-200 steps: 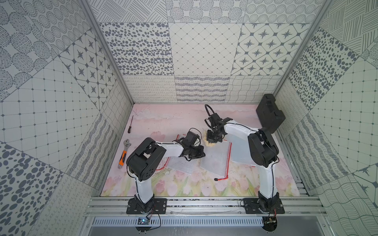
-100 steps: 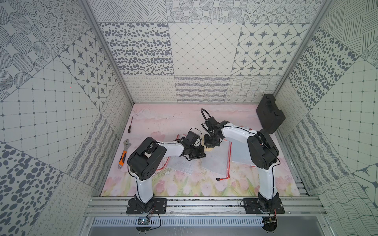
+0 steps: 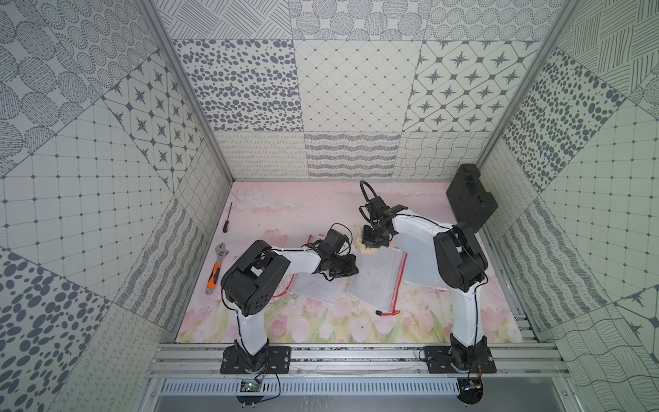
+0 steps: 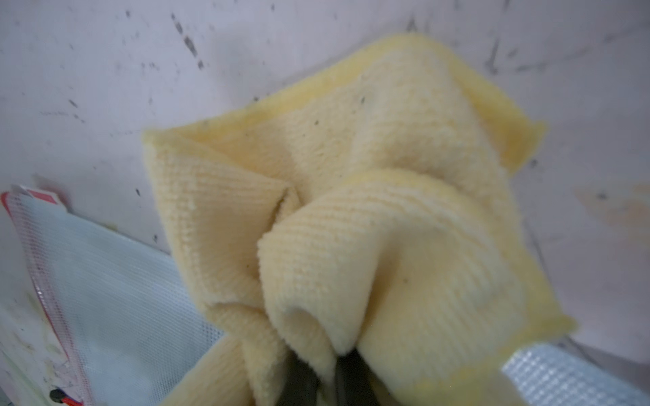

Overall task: Wipe the document bag
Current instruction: Wipe the dirt from the document bag.

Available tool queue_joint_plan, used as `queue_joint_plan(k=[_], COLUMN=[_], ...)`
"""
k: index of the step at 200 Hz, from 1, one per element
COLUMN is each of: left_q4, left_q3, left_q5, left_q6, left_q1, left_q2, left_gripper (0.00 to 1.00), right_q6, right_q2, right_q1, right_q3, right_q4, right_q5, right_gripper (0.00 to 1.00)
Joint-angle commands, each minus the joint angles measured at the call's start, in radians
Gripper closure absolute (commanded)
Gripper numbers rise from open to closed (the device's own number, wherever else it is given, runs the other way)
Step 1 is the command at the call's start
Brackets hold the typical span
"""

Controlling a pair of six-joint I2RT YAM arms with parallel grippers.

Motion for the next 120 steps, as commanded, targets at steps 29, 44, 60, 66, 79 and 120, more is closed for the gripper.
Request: queue_joint_plan(k=[29, 44, 60, 66, 79, 120], left_q4=[-0.233, -0.239, -0.25, -0.256, -0.265, -0.27], left_q3=[0.021, 0.021, 0.021, 0.02, 0.013, -0.025], left_q5=[-0.13, -0.135, -0.14, -0.144, -0.153, -0.186], left_q6=[0.027, 0.03, 0.035, 0.038, 0.04, 0.032], left_q1=[-0.002, -0.003, -0.003, -0.002, -0.002, 0.0], left_q2=[0.036, 0.033, 0.029, 0.026, 0.013, -0.038], left_gripper=[1.0, 1.0, 1.0, 1.0, 1.0, 1.0], right_q6=[0.063, 0.056, 0.029, 0.015, -0.019, -0.077], right_q2=[-0.16, -0.163, -0.156, -0.154, -0.152, -0.133], right_q1=[0.07, 0.043, -0.033, -0.068, -0.139, -0.222], right_q3=[-0.304, -0.333, -0.339, -0.331, -0.305, -0.194], right_q4=[0.057, 0.05, 0.048, 0.042, 0.024, -0.054], right_q5=[-0.039, -0.014, -0.003, 0.003, 0.038, 0.076], right_gripper=[1.0, 1.0, 1.0, 1.0, 1.0, 1.0])
